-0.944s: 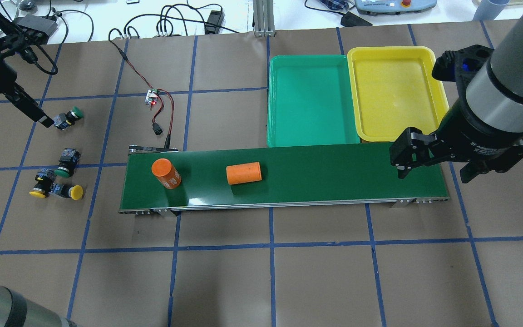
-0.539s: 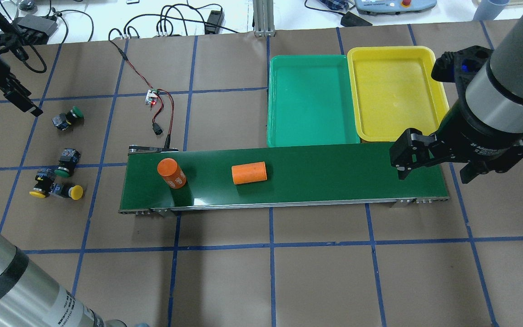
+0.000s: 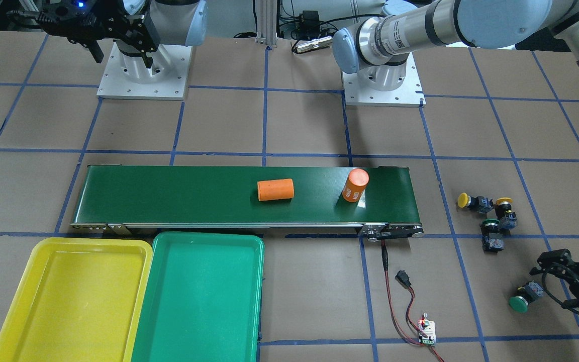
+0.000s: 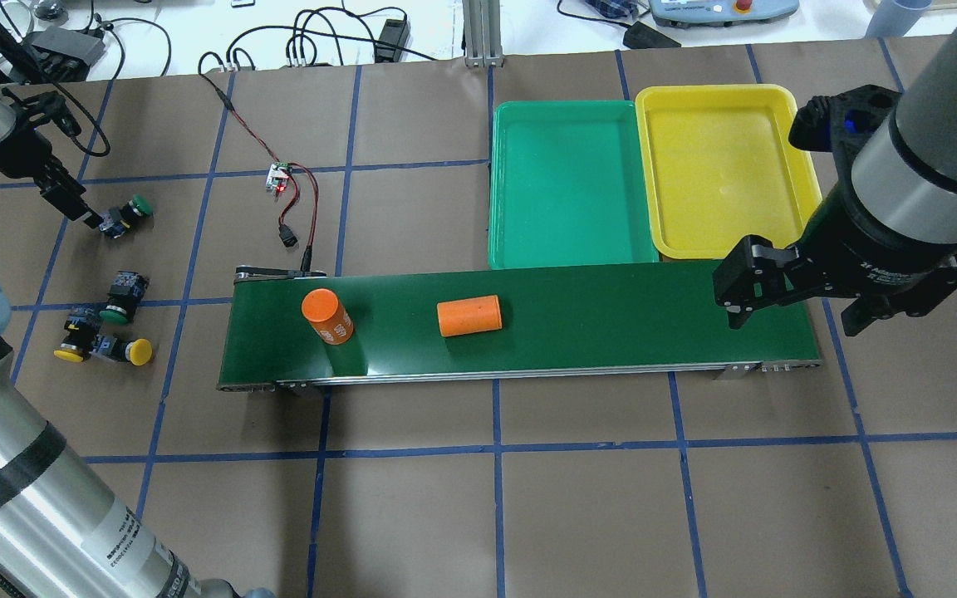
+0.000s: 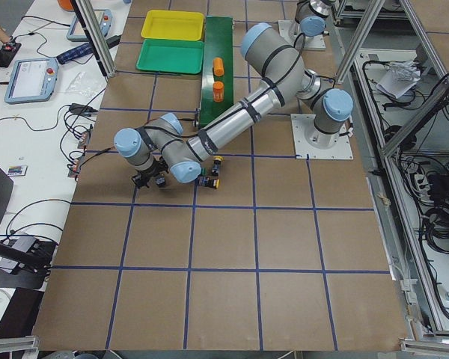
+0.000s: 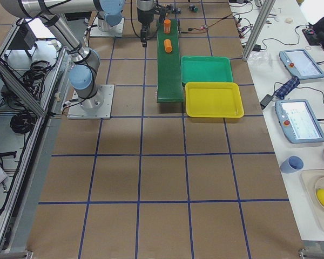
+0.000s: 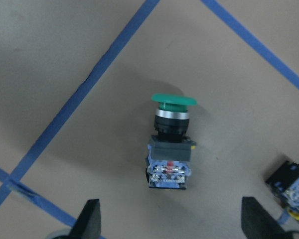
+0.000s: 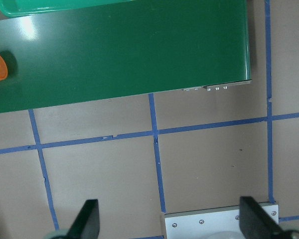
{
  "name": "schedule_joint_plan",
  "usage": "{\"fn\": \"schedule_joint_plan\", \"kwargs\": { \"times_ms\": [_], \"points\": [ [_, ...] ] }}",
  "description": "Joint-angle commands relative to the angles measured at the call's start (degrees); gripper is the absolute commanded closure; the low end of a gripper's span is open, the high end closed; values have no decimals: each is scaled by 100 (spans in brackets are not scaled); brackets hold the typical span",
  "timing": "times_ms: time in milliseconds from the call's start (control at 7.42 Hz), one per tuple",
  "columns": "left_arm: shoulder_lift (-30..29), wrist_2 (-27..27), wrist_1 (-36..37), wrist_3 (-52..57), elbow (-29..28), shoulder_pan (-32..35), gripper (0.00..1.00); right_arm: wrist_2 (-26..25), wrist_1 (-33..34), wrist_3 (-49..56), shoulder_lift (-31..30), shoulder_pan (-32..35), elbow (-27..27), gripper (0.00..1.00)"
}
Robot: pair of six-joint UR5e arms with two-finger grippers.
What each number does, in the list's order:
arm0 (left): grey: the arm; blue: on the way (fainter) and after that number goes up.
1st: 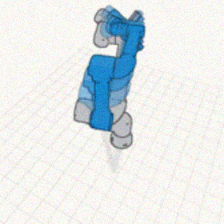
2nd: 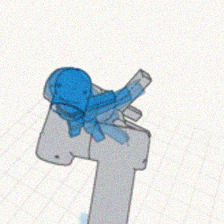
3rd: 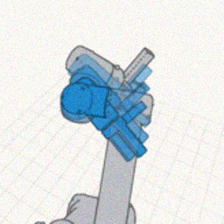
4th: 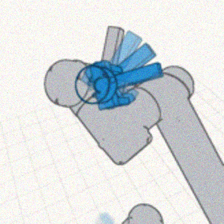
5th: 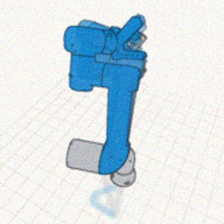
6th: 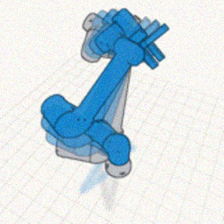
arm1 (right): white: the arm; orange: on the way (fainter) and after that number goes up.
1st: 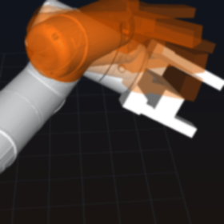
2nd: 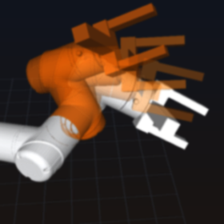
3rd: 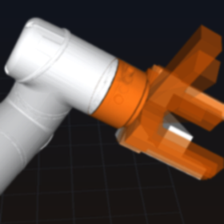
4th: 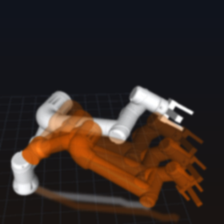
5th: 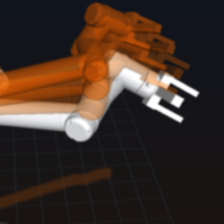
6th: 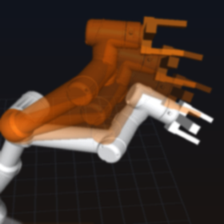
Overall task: Sort buttons by color to trays
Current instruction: 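Grasp a green-capped push-button with the left gripper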
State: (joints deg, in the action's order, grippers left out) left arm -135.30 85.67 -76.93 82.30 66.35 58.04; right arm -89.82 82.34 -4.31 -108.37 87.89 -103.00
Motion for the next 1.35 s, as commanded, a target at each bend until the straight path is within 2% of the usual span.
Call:
{"fn": "schedule_joint_plan", "kwargs": {
  "times_ms": [0, 135, 270, 404, 539, 809, 944, 1079, 1213],
  "points": [
    [-162, -121, 2, -108, 123, 14, 0, 0, 1, 0, 0, 0, 0, 0],
    [-198, -60, 11, -117, 124, 58, 0, 0, 1, 0, 0, 0, 8, 0],
    [-198, -51, 29, -109, 124, 58, 36, 0, 1, 0, -9, 0, 0, 0],
    [-189, -42, 37, -100, 106, 76, 89, 0, 1, 0, -9, 0, 0, 0],
    [-181, 19, 38, -117, 115, 85, 100, 0, 1, 0, 0, 0, 0, 0],
    [98, 37, -163, -658, 132, 120, 100, 0, 10, 9, 0, 0, 0, 0],
    [483, 55, -661, -1332, 281, 294, 100, -9, 27, 0, -9, -17, 17, 0],
    [940, 142, -822, -2322, 604, 618, 100, -122, 36, 0, -9, -9, 17, 0],
    [1475, 212, -885, -3185, 1190, 821, 100, -332, 19, 9, -9, -9, 9, 0]
  ]
}}
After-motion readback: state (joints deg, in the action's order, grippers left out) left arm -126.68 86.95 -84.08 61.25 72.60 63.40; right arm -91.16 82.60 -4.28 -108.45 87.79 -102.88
